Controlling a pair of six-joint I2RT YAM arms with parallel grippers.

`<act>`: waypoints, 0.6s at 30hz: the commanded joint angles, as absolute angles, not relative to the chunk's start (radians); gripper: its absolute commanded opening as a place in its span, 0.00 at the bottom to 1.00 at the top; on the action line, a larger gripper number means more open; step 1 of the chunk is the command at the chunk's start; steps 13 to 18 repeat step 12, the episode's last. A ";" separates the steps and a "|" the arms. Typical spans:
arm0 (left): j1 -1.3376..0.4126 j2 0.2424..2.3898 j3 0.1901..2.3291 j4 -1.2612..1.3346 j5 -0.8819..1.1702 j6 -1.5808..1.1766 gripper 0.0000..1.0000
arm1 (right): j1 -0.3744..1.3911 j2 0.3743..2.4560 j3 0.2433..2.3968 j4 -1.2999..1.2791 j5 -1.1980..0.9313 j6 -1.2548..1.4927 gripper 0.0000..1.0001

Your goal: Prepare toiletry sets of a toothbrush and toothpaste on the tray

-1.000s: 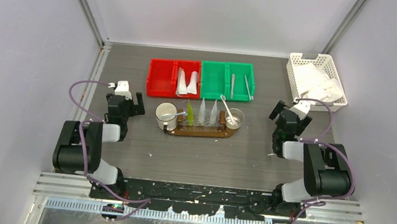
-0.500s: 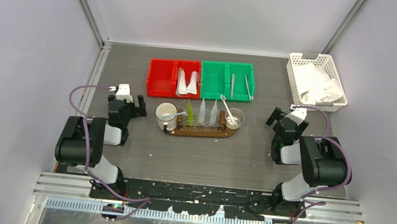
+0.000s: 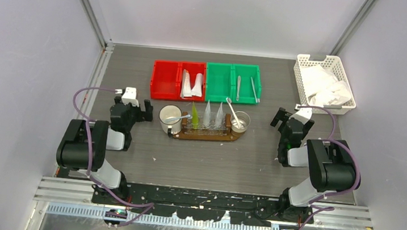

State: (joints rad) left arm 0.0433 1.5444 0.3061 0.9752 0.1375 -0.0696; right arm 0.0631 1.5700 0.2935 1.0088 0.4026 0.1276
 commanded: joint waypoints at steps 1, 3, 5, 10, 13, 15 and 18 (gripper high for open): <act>0.046 1.551 0.306 1.058 0.160 -0.041 1.00 | 0.063 1.563 0.317 1.041 0.406 0.114 1.00; 0.046 1.545 0.323 1.012 0.189 -0.031 1.00 | 0.063 1.564 0.316 1.042 0.407 0.112 1.00; 0.046 1.545 0.295 1.058 0.140 -0.048 1.00 | 0.063 1.564 0.317 1.042 0.406 0.113 1.00; 0.043 1.549 0.301 1.064 0.133 -0.049 1.00 | 0.063 1.565 0.322 1.032 0.402 0.115 0.99; 0.037 1.545 0.313 1.032 0.136 -0.040 1.00 | 0.063 1.564 0.321 1.034 0.402 0.113 1.00; 0.037 1.545 0.313 1.032 0.136 -0.040 1.00 | 0.063 1.564 0.321 1.034 0.402 0.113 1.00; 0.037 1.545 0.313 1.032 0.136 -0.040 1.00 | 0.063 1.564 0.321 1.034 0.402 0.113 1.00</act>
